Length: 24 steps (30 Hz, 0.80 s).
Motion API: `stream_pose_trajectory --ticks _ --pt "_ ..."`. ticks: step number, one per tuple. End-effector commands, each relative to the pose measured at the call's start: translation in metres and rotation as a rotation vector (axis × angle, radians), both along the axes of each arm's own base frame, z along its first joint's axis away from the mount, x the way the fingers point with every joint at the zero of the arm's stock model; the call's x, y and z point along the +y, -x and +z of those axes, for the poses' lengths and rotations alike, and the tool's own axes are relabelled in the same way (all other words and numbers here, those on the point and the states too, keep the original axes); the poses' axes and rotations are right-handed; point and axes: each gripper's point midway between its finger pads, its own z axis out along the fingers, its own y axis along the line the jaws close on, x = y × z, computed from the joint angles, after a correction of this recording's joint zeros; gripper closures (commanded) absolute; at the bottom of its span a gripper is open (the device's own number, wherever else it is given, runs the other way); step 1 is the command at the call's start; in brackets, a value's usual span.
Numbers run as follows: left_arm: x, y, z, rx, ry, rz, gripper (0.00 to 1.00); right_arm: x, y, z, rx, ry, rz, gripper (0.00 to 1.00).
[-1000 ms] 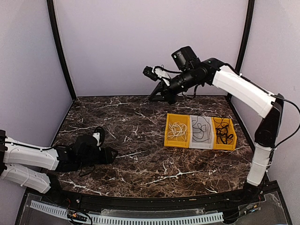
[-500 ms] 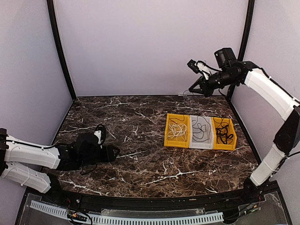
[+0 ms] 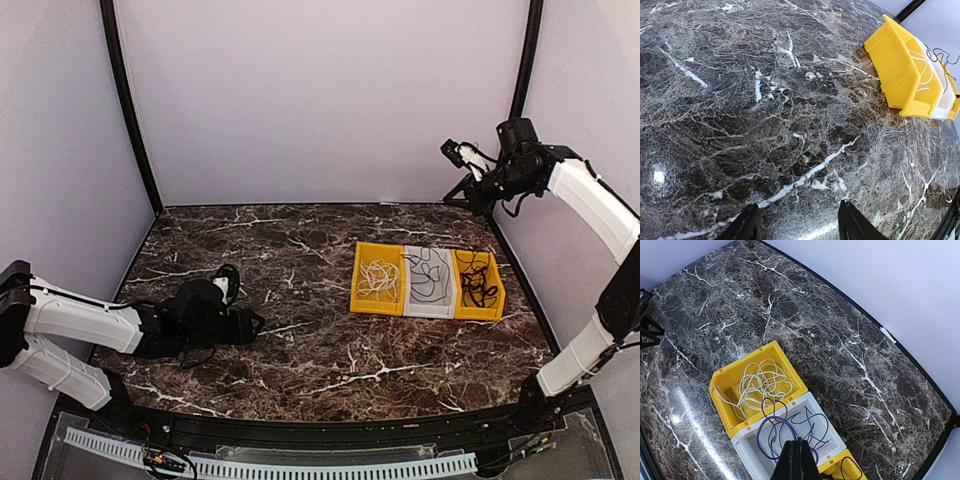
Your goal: Untangle the cables
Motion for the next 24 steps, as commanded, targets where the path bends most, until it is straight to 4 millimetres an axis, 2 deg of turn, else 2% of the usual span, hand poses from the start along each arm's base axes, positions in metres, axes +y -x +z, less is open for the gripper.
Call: stream_pose_trajectory --ticks 1,4,6,19,24 --pt "-0.013 -0.009 0.013 -0.032 0.016 -0.029 0.45 -0.006 0.011 0.035 -0.083 -0.028 0.003 1.00" --pt "-0.017 -0.011 0.014 -0.034 0.015 -0.038 0.45 -0.010 0.013 0.042 -0.105 -0.019 -0.009 1.00" --pt "-0.019 -0.011 0.014 -0.031 0.017 -0.043 0.45 -0.012 0.014 0.035 -0.094 -0.007 -0.014 1.00" --pt "-0.019 -0.008 0.009 -0.011 0.016 -0.048 0.45 -0.015 0.014 -0.084 0.096 0.050 -0.016 1.00" --pt "-0.019 -0.009 0.010 -0.009 0.023 -0.043 0.45 -0.007 0.010 -0.115 0.169 0.018 -0.005 1.00"
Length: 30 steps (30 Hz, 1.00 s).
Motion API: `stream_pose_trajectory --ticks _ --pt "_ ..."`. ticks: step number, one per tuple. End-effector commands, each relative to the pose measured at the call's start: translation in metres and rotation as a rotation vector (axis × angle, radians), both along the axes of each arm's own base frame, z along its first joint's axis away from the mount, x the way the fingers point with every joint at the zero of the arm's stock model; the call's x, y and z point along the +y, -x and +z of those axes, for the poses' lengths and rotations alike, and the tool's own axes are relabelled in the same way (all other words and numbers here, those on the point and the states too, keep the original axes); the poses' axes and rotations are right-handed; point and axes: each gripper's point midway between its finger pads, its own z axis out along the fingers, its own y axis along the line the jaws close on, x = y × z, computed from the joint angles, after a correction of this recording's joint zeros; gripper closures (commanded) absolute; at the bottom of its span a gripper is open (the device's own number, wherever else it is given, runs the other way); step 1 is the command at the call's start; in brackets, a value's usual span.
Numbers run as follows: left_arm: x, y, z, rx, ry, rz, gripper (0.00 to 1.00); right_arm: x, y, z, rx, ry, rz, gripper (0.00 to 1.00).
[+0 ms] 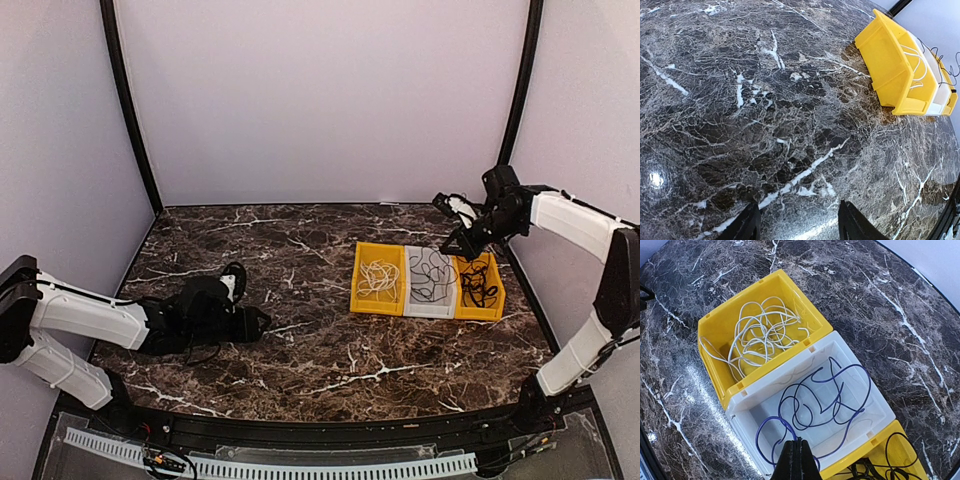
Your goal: Untangle the cables
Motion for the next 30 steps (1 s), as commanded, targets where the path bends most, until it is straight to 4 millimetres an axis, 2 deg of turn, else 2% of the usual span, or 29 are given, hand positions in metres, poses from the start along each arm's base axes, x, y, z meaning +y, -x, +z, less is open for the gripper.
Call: stream_pose_trajectory --ticks 1,10,18,20,27,30 --pt "-0.004 -0.004 0.007 -0.011 0.019 0.001 0.45 0.009 -0.014 -0.014 -0.006 -0.046 0.008 1.00" --pt "-0.005 -0.003 0.001 0.009 0.018 0.000 0.45 0.014 -0.044 -0.061 0.047 -0.019 -0.037 1.00" --pt "-0.006 -0.005 0.000 0.007 0.009 0.001 0.45 0.029 -0.062 -0.082 0.056 0.034 -0.051 0.99" --pt "-0.005 -0.006 0.000 0.007 0.002 0.004 0.45 0.029 -0.062 -0.079 0.049 0.044 -0.057 0.86" --pt "0.001 -0.012 0.009 -0.030 -0.072 0.013 0.43 0.010 -0.053 -0.038 -0.034 0.098 -0.113 0.63" --pt "0.006 -0.022 0.024 -0.069 -0.150 0.023 0.39 0.000 -0.048 -0.017 -0.065 0.090 -0.151 0.55"
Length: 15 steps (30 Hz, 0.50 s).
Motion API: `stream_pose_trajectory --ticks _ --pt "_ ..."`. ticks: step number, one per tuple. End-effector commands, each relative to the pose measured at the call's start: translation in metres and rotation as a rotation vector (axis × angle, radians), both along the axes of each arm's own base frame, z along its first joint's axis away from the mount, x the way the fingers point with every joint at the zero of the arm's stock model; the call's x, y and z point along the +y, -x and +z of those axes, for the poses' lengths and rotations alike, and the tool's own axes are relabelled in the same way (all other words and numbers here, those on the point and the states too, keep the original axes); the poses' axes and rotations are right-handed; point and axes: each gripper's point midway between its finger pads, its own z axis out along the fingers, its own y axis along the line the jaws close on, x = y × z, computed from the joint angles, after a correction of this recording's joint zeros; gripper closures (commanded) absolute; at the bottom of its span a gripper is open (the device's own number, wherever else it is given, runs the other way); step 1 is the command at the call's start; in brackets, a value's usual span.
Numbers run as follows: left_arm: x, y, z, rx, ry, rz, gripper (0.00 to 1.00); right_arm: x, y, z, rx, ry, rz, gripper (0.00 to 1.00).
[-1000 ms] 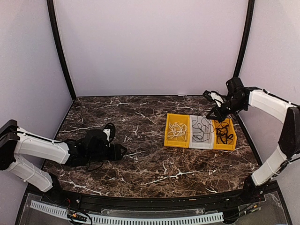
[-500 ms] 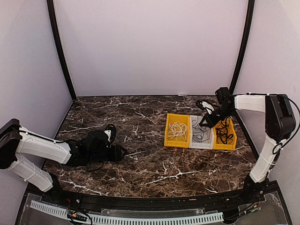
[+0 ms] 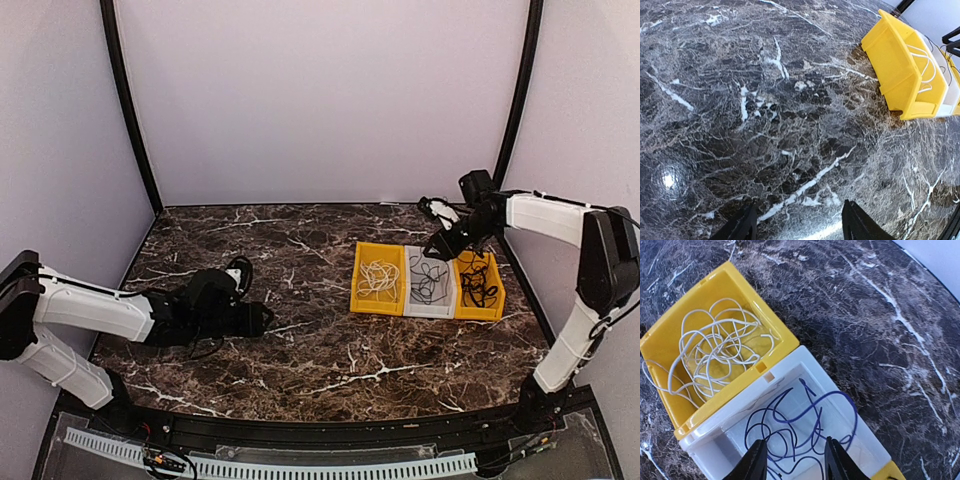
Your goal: Untangle the cables
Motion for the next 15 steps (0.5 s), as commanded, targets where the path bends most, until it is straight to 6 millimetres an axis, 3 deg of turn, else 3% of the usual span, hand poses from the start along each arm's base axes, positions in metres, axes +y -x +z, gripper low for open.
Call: stream_pose_trajectory --ticks 1,4,5,6,12,15 --pt "0.009 -0.019 0.031 -0.079 -0.111 0.028 0.35 -0.018 0.001 0.046 -0.098 -0.003 -0.073 0.52" --pt "0.012 -0.032 0.056 -0.123 -0.130 0.034 0.29 -0.034 0.004 0.069 -0.162 -0.031 -0.133 0.35" --pt "0.014 -0.036 0.065 -0.123 -0.134 0.038 0.27 -0.041 0.006 0.077 -0.191 -0.038 -0.157 0.15" --pt "0.015 -0.039 0.071 -0.133 -0.143 0.031 0.26 -0.046 0.008 0.085 -0.225 -0.042 -0.174 0.03" --pt "0.033 -0.065 0.118 -0.199 -0.208 0.066 0.15 -0.085 0.028 0.135 -0.464 -0.090 -0.382 0.01" --pt "0.044 -0.073 0.143 -0.248 -0.223 0.095 0.09 -0.112 0.034 0.146 -0.514 -0.100 -0.581 0.01"
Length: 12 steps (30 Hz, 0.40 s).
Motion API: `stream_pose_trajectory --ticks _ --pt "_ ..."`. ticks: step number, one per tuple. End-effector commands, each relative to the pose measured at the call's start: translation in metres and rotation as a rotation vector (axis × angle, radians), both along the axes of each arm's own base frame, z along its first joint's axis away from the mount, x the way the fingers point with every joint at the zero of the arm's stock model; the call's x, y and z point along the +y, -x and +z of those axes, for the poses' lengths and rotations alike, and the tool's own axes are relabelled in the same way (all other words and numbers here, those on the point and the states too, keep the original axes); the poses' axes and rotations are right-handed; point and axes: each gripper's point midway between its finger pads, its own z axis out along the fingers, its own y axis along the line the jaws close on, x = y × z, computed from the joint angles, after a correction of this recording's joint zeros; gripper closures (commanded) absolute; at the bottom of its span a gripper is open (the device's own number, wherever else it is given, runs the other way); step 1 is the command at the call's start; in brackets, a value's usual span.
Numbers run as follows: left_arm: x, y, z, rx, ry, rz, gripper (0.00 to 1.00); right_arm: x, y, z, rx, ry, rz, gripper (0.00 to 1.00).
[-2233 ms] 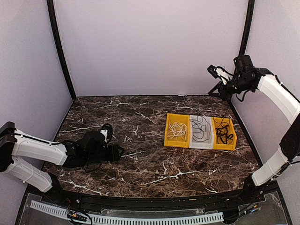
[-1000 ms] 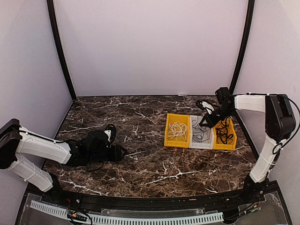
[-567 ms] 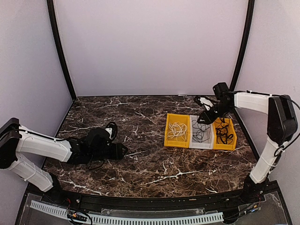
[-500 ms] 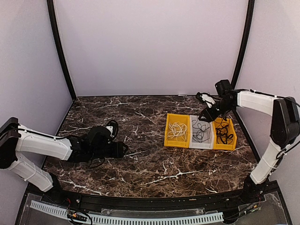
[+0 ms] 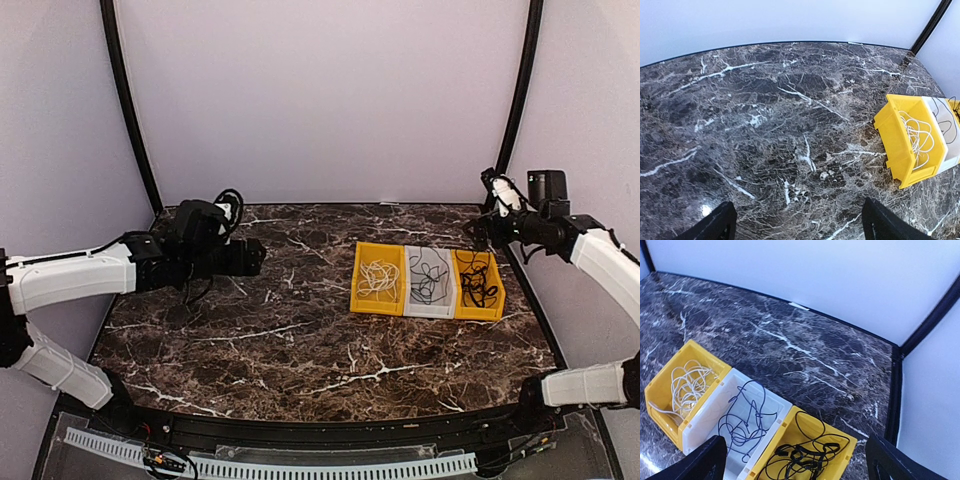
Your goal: Untangle the cables
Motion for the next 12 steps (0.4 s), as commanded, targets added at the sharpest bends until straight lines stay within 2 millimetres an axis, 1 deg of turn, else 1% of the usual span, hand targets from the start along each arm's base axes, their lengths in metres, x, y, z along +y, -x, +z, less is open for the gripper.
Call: stream_pose_trajectory --ticks 1,2,3,5,9,12 --pt "0.024 -0.005 0.034 -0.060 -0.077 0.027 0.07 -0.039 -0.006 0.028 -0.130 -0.058 -0.284 0.01" --pt "0.029 -0.007 0.038 -0.071 -0.081 0.042 0.06 -0.045 -0.005 0.029 -0.136 -0.056 -0.315 0.01" --pt "0.031 -0.008 0.042 -0.080 -0.080 0.053 0.02 -0.049 -0.004 0.029 -0.141 -0.050 -0.335 0.01" --pt "0.033 -0.010 0.047 -0.094 -0.074 0.057 0.01 -0.051 -0.003 0.030 -0.156 -0.055 -0.350 0.02" --pt "0.028 -0.012 0.052 -0.121 -0.040 0.043 0.01 -0.041 0.000 0.033 -0.159 -0.085 -0.298 0.01" --pt "0.030 -0.014 0.052 -0.123 0.000 0.085 0.01 -0.038 0.007 0.039 -0.168 -0.093 -0.271 0.01"
